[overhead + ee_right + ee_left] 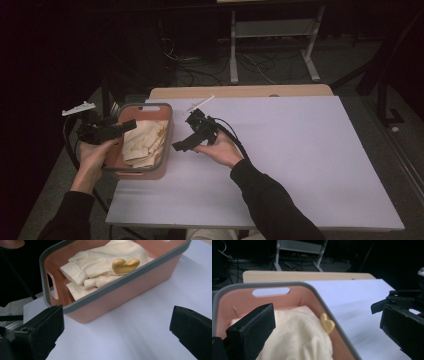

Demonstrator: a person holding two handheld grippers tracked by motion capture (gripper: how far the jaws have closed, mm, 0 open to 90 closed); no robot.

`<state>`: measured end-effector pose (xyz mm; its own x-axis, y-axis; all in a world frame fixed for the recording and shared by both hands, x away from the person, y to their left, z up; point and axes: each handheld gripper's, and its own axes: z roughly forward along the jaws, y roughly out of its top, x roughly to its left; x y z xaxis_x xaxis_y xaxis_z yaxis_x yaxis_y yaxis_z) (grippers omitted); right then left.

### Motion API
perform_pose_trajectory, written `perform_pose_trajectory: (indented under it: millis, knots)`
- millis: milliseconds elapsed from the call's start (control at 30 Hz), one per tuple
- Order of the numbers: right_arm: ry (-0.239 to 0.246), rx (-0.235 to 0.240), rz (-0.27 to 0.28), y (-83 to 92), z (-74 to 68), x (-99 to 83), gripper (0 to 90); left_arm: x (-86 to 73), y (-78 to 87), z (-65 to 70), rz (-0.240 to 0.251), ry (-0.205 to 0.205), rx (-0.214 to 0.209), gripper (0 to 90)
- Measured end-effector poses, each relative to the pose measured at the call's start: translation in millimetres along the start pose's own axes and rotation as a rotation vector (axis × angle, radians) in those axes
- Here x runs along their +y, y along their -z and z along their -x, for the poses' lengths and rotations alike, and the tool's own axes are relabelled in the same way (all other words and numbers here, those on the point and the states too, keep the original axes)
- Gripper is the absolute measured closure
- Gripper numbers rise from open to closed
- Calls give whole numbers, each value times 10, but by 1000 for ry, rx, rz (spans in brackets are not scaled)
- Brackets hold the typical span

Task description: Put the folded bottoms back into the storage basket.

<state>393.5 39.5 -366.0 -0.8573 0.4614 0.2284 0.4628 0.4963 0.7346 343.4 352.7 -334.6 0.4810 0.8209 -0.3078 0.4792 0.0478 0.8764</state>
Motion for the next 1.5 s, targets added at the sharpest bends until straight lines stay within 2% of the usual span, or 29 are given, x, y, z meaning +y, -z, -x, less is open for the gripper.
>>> perform_pose_trajectory:
  millis: [233, 400, 633, 933, 1267, 1500]
  knots:
    - [7, -21, 1, 146, 53, -102, 0, -66, -24, 173, -2, -29, 0, 0]
    - [14, -33, 9, 260, 74, -185, 0, -99, -33, 284, -7, -65, 13, 0]
    - [15, -49, 3, 365, 122, -303, 0, -141, -47, 409, -11, -84, 4, 0]
    - [-2, -54, 38, 544, 197, -473, 0, -224, -50, 614, -9, -129, -3, 0]
    - [-14, -55, 58, 740, 252, -673, 0, -334, -114, 738, -13, -153, -24, 0]
    - [-29, -67, 84, 903, 289, -820, 0, -402, -144, 782, -18, -166, -18, 0]
